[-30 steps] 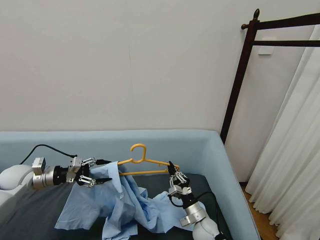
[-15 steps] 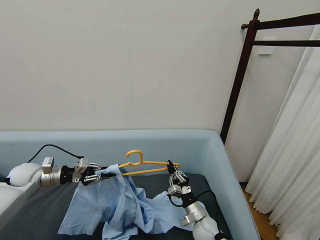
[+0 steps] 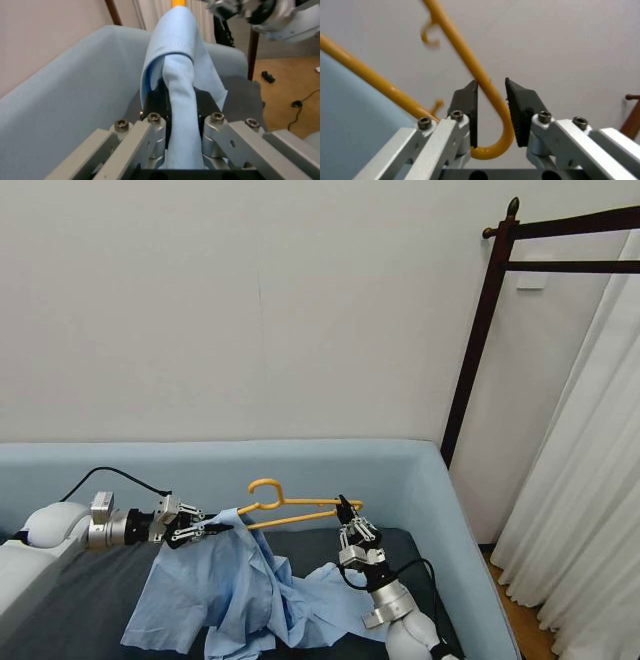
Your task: Pick up the clothes from the sofa and hang them on the clothes hanger.
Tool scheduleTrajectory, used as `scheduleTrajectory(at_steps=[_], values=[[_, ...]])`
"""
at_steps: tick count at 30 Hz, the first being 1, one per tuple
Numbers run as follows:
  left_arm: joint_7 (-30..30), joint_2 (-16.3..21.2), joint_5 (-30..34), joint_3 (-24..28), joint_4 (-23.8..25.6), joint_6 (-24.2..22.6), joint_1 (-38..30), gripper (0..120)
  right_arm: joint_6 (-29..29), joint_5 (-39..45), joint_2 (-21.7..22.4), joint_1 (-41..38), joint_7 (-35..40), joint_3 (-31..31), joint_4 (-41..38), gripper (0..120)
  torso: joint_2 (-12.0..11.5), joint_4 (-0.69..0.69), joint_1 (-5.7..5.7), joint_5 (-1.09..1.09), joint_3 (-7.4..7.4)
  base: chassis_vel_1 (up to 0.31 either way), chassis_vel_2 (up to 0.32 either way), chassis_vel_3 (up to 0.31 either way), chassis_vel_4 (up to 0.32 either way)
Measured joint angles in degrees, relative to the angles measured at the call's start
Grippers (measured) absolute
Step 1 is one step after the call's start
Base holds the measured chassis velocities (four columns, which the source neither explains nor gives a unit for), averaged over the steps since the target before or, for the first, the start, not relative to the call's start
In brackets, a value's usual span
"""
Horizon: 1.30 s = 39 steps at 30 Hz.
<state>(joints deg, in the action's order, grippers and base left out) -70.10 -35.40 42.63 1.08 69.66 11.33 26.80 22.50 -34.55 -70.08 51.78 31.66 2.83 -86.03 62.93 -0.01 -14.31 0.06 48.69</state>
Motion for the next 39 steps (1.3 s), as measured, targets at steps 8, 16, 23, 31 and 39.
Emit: scheduleTrajectory(at_steps=[8,16,23,31,39], values=[[2.4,-0.7,-0.5,-2.0,-2.4,0.5,1.7,7,17.7,6.6,1.1,1.7,-13.3,-0.9,1.5,55,0.0,-0.01,0.01,0.0,-0.01,0.0,0.0,0.0,0.0],[3.9,-1.0,-1.2,-6.0,-3.7,1.6,5.1,7,12.6,14.6,0.5,0.0,-23.6,1.4,13.8,83,0.0,0.0,0.01,0.0,-0.01,0.0,0.0,0.0,0.0],[2.6,-2.0,-0.1,-7.3,-5.5,4.4,7.5,7,5.1,22.0,-3.9,-6.1,-25.5,3.6,28.6,100,0.0,-0.02,0.0,0.0,0.0,0.0,0.0,0.0,0.0],[0.5,-3.6,-1.4,-7.9,-8.8,6.8,9.1,7,3.7,16.3,-11.2,-9.6,-24.1,2.6,39.5,100,0.0,-0.01,0.0,0.0,0.0,0.0,0.0,0.0,0.0],[0.2,-4.2,-4.4,-8.1,-12.5,8.8,9.2,7,5.4,7.6,-12.6,-7.3,-24.5,3.4,41.3,100,0.0,0.0,0.01,0.0,0.0,0.0,0.0,0.0,0.0]])
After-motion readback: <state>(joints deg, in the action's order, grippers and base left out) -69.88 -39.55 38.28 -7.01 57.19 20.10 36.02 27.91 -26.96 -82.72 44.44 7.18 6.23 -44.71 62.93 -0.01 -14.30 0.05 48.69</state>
